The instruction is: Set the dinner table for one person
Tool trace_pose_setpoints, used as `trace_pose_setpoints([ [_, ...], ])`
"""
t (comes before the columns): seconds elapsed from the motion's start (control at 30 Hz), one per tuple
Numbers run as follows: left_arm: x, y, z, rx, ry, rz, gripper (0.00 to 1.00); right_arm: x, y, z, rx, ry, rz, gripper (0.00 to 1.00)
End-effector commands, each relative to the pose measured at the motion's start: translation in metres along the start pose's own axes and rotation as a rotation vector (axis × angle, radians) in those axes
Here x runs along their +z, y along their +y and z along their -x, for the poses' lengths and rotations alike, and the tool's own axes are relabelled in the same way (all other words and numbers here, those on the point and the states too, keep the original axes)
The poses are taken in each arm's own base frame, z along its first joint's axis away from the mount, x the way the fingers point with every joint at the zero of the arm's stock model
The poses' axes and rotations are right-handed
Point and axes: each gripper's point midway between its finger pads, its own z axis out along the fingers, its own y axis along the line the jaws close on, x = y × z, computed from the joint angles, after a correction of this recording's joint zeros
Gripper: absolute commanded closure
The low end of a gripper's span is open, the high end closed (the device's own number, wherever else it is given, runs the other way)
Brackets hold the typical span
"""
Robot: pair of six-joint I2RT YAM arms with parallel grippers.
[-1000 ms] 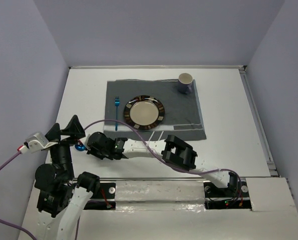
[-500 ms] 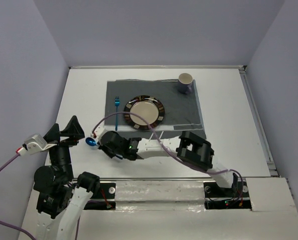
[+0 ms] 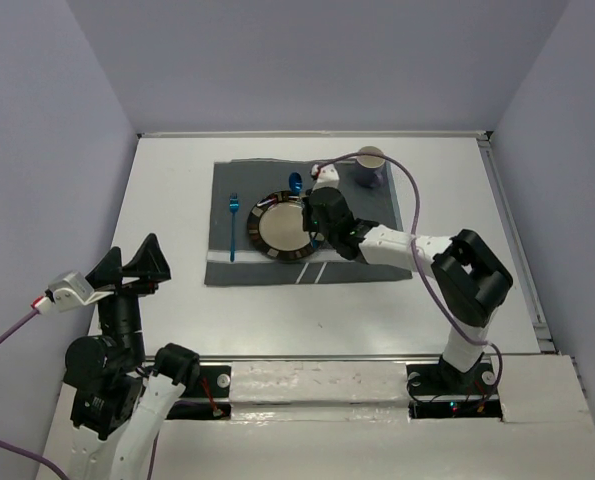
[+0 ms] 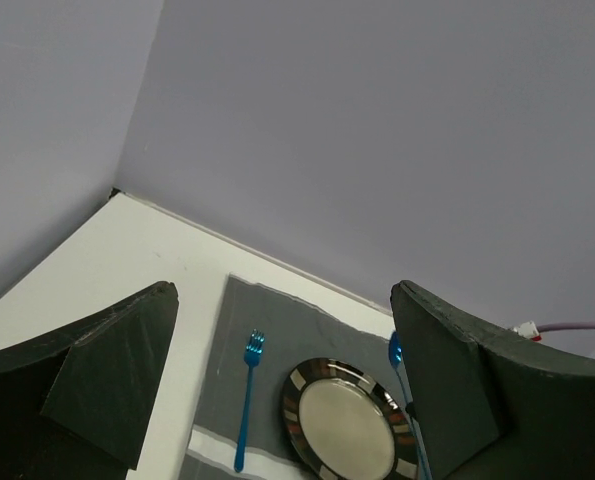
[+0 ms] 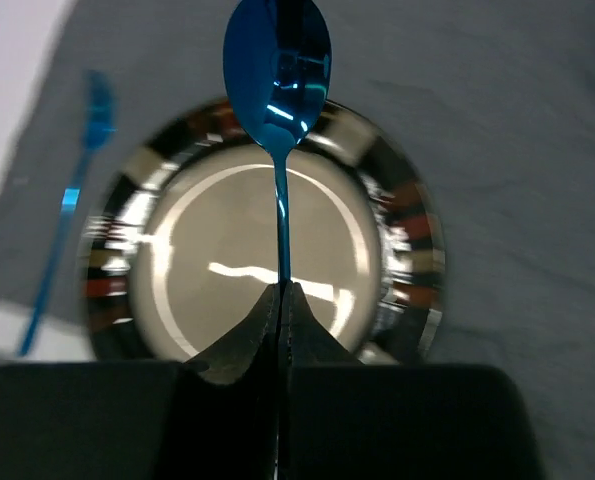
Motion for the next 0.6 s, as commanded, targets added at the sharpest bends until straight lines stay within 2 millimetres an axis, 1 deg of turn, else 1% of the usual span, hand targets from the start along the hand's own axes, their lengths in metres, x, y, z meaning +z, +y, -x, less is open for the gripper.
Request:
trace_pose_setpoints([
  [0.0,0.0,-0.005,0.009,-0.024,-0.042,-0.026,0.01,0.0,-0.065,-0.004,0.074,-0.032,-0.193,1.0],
  [0.03,0.0,-0.005,0.008,-0.025,-0.037,-0.031,0.01,0.002,-0.083,-0.003,0.094,-0.031,-0.22,1.0],
  [0.07,0.0,-0.006,0.008,-0.024,-0.036,-0.034,0.01,0.004,-0.091,-0.008,0.093,-0.019,-0.234,1.0],
  [0.1,0.0,-0.007,0.007,-0.022,-0.031,-0.038,0.01,0.006,-0.104,-0.008,0.091,-0.015,-0.26,1.0],
  [0.17,0.001,-0.009,0.005,-0.021,-0.024,-0.045,0.01,0.007,-0.117,-0.009,0.087,-0.01,-0.289,1.0],
  [0.2,0.001,-0.009,0.005,-0.019,-0.022,-0.046,0.01,0.008,-0.123,-0.014,0.088,0.004,-0.293,1.0],
  [0.23,0.001,-0.009,0.004,-0.021,-0.019,-0.048,0.01,0.009,-0.132,-0.014,0.098,0.008,-0.306,1.0],
  [0.27,0.002,-0.01,0.004,-0.02,-0.019,-0.049,0.01,0.012,-0.136,-0.02,0.098,0.023,-0.31,1.0],
  [0.3,0.002,-0.01,0.004,-0.02,-0.019,-0.049,0.01,0.012,-0.136,-0.02,0.095,0.024,-0.31,1.0],
  [0.37,0.002,-0.01,0.004,-0.022,-0.019,-0.047,0.01,0.016,-0.149,-0.027,0.096,0.043,-0.334,1.0],
  [0.4,0.002,-0.01,0.003,-0.019,-0.018,-0.048,0.01,0.018,-0.148,-0.031,0.094,0.055,-0.329,1.0],
  [0.57,0.004,-0.011,0.001,-0.016,-0.01,-0.048,0.01,0.026,-0.166,-0.045,0.113,0.089,-0.364,1.0],
])
